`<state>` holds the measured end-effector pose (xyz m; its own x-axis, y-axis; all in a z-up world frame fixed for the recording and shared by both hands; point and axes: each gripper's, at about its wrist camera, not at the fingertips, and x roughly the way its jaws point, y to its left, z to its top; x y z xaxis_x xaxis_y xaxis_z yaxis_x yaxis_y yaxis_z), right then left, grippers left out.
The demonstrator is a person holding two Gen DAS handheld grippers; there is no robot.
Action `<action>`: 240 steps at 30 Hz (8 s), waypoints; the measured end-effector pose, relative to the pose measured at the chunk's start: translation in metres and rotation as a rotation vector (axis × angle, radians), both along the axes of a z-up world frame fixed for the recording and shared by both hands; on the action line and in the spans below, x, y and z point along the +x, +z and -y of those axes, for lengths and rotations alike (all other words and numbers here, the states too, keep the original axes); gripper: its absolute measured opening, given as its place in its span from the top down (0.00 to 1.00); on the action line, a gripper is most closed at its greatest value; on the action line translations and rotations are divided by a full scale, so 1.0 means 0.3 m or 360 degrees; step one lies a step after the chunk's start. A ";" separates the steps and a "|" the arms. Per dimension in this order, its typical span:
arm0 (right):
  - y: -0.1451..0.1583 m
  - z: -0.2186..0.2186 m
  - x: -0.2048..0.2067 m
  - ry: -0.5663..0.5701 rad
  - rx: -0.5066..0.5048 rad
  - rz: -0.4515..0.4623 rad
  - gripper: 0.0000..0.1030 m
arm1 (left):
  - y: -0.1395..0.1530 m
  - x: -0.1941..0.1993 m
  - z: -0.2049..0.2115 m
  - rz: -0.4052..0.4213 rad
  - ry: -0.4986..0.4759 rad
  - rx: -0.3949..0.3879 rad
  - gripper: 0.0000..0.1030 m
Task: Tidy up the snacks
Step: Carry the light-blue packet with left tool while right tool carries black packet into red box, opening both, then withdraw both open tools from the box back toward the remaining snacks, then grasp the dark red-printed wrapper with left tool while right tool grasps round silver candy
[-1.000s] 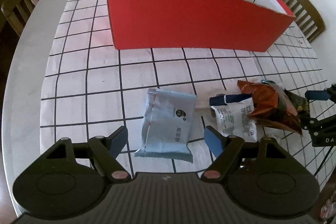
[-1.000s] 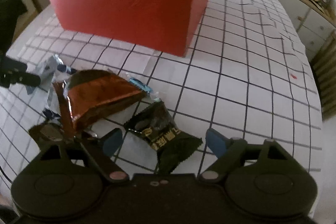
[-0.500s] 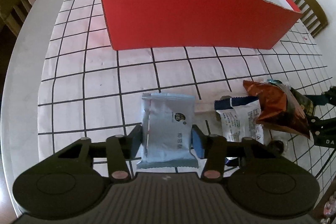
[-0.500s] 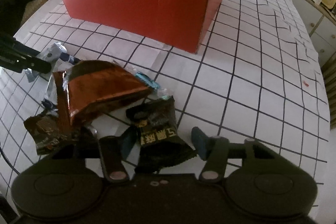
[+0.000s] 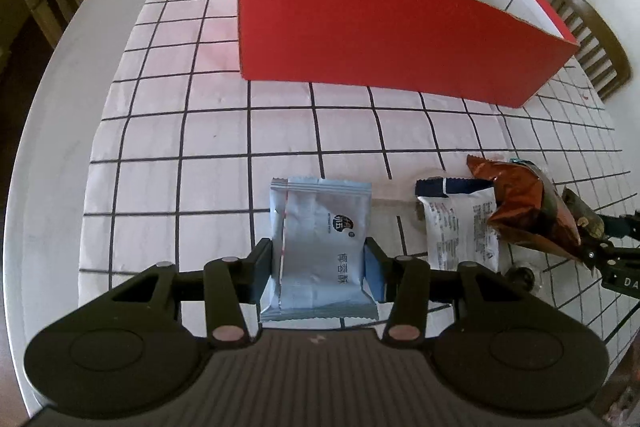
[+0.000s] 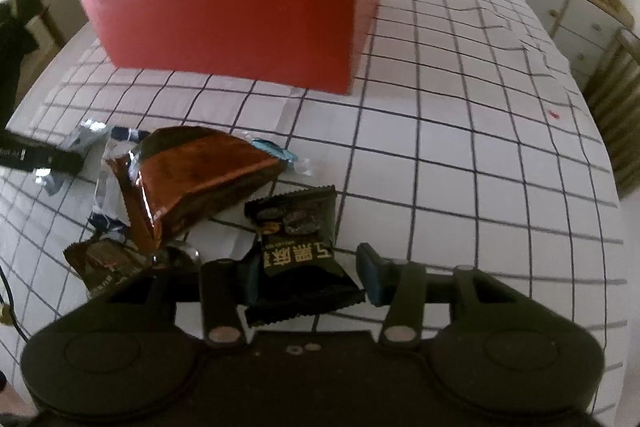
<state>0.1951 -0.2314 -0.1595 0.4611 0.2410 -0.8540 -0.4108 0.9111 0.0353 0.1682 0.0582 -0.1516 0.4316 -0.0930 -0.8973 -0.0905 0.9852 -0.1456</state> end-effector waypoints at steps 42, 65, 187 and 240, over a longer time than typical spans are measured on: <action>0.500 -0.221 0.161 -0.0020 0.0263 0.0449 0.55 | 0.503 0.147 0.038 0.0511 -0.0004 0.0192 0.55; 0.270 -0.356 0.611 0.0005 0.0046 0.0200 0.55 | 0.291 0.604 0.006 0.0141 -0.0038 0.0217 0.55; -0.043 -0.155 -0.152 0.0634 -0.0119 0.0075 0.36 | -0.030 -0.109 0.327 -0.0097 -0.0231 -0.0221 0.33; 0.191 -0.047 -0.316 0.0117 0.0239 0.0253 0.71 | 0.190 -0.286 0.180 0.0250 -0.0146 -0.0232 0.80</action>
